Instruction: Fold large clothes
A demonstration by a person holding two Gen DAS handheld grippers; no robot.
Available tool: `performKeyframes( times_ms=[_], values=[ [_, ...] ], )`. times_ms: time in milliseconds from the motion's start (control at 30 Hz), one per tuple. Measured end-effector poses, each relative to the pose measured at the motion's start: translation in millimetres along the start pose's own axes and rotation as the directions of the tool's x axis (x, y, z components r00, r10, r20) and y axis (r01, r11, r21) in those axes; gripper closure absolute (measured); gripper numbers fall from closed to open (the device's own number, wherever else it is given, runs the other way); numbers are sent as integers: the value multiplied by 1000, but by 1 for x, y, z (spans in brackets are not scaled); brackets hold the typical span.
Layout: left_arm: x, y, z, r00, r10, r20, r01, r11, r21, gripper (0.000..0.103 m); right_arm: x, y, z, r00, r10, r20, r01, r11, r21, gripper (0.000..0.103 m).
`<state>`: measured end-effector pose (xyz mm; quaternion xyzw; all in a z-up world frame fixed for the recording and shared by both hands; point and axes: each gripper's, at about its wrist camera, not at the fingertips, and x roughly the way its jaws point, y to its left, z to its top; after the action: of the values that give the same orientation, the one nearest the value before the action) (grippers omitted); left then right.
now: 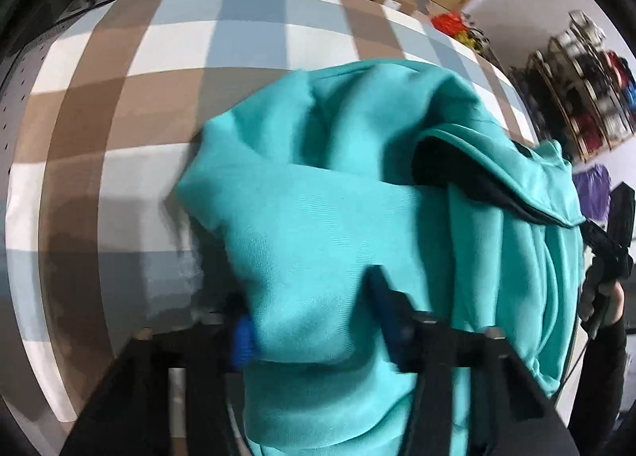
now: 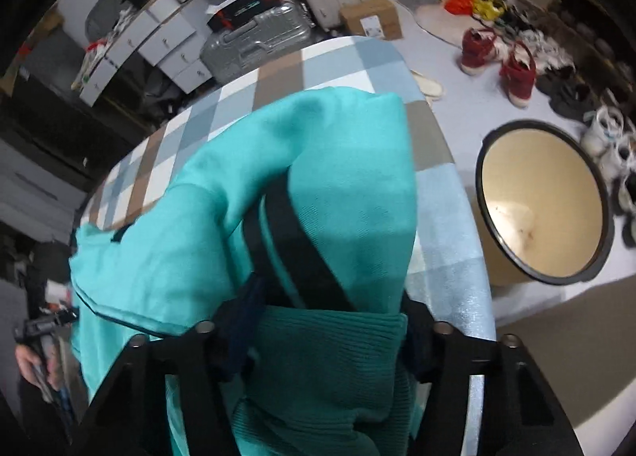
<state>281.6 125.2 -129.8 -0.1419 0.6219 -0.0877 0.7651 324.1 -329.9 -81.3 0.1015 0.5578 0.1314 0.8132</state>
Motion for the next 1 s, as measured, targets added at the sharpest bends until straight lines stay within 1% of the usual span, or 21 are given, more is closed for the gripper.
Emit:
performKeyframes(
  times_ms=[67, 100, 167, 267, 367, 467, 500, 567, 600, 633, 700, 733, 767, 800, 833, 867, 900, 933, 967, 1000],
  values=[
    [1, -3, 5, 999, 37, 6, -37, 999, 20, 75, -1, 9, -3, 1000, 13, 3, -12, 998, -54, 72],
    [2, -5, 7, 998, 60, 12, -60, 998, 25, 76, 0, 13, -3, 1000, 17, 13, -16, 997, -69, 74],
    [3, -7, 11, 994, 106, 31, -107, 994, 35, 76, 1, 21, -5, 1000, -2, 22, 5, 995, -104, 81],
    [9, -9, 24, 987, 156, 35, -158, 986, 54, 76, 4, 38, 0, 997, -43, 58, 51, 986, -156, 83],
    [7, 0, 45, 980, 197, 38, -199, 979, 46, 76, 15, 50, 15, 996, -56, 76, 66, 988, -138, 83],
    [13, 7, 64, 967, 247, 68, -249, 968, 31, 76, 28, 61, 30, 994, -72, 86, 84, 986, -141, 83],
    [17, 8, 66, 966, 249, 74, -250, 968, 13, 74, 30, 63, 34, 993, -79, 91, 91, 986, -137, 83],
    [15, 7, 66, 961, 252, 115, -251, 968, -26, 74, 31, 63, 40, 990, -92, 111, 104, 989, -109, 78],
    [13, 7, 62, 959, 255, 125, -253, 967, -33, 71, 29, 63, 41, 989, -96, 114, 108, 989, -105, 77],
    [10, 5, 57, 956, 264, 131, -261, 964, -40, 70, 25, 62, 39, 988, -97, 121, 109, 989, -99, 73],
    [0, 0, 42, 949, 273, 157, -271, 962, -38, 70, 5, 63, 25, 981, -120, 155, 138, 984, -113, 72],
    [-6, -5, 34, 943, 285, 174, -285, 958, -28, 70, -9, 66, 12, 976, -128, 173, 152, 979, -133, 69],
    [-15, -12, 20, 931, 307, 195, -311, 950, -14, 70, -22, 69, 1, 974, -128, 188, 155, 978, -140, 63],
    [-23, -19, 7, 924, 319, 210, -327, 945, 4, 70, -39, 71, -14, 973, -104, 208, 135, 980, -143, 59],
    [-31, -25, -5, 925, 314, 216, -326, 945, 21, 70, -61, 74, -34, 970, -62, 236, 98, 985, -143, 49],
    [-39, -32, -20, 930, 294, 219, -309, 950, 39, 70, -81, 77, -53, 964, -17, 264, 56, 988, -141, 39],
    [-50, -41, -42, 940, 257, 226, -278, 959, 63, 70, -97, 81, -68, 959, 14, 285, 26, 990, -136, 34],
    [-55, -47, -51, 942, 242, 233, -266, 961, 77, 70, -114, 86, -85, 951, 49, 307, -10, 992, -128, 26],
    [-68, -56, -75, 939, 233, 254, -264, 960, 95, 69, -136, 94, -110, 933, 116, 340, -75, 988, -132, 24],
    [-74, -62, -83, 934, 229, 276, -266, 958, 107, 68, -150, 102, -125, 921, 158, 356, -114, 983, -143, 24]
  ],
)
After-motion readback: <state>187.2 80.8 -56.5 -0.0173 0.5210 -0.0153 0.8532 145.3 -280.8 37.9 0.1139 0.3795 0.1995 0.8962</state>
